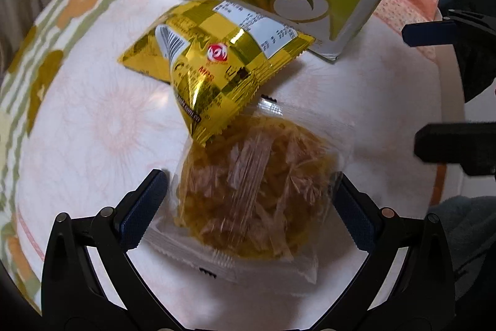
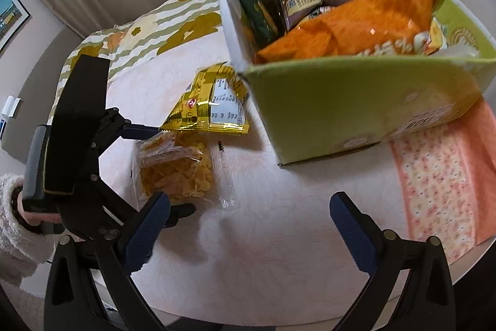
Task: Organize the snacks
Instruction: 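Grasp the clear waffle packet with the left tool while the right tool grasps the yellow-gold bag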
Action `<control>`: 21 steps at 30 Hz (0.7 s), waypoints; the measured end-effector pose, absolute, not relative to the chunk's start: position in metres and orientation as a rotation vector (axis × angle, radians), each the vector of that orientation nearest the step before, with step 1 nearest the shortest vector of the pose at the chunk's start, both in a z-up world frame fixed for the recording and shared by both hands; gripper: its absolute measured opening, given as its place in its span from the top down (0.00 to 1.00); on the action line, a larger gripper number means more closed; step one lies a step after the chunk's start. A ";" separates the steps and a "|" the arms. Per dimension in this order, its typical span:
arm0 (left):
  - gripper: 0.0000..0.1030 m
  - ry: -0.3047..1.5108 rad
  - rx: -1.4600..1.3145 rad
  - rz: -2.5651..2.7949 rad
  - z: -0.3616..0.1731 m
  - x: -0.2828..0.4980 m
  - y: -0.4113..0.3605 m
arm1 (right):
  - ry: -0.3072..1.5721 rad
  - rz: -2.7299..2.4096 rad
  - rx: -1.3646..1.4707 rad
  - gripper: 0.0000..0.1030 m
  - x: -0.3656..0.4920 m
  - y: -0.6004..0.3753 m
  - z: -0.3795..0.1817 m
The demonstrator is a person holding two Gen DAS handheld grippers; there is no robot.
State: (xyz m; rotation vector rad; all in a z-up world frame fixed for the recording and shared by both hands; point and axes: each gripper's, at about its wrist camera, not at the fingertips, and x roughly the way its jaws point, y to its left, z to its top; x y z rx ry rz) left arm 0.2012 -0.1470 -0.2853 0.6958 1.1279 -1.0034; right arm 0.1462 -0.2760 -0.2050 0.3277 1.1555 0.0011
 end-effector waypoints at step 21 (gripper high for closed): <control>0.17 1.135 0.600 -0.789 -0.280 0.234 -0.067 | 1.135 0.068 0.184 0.00 0.172 -0.207 -0.203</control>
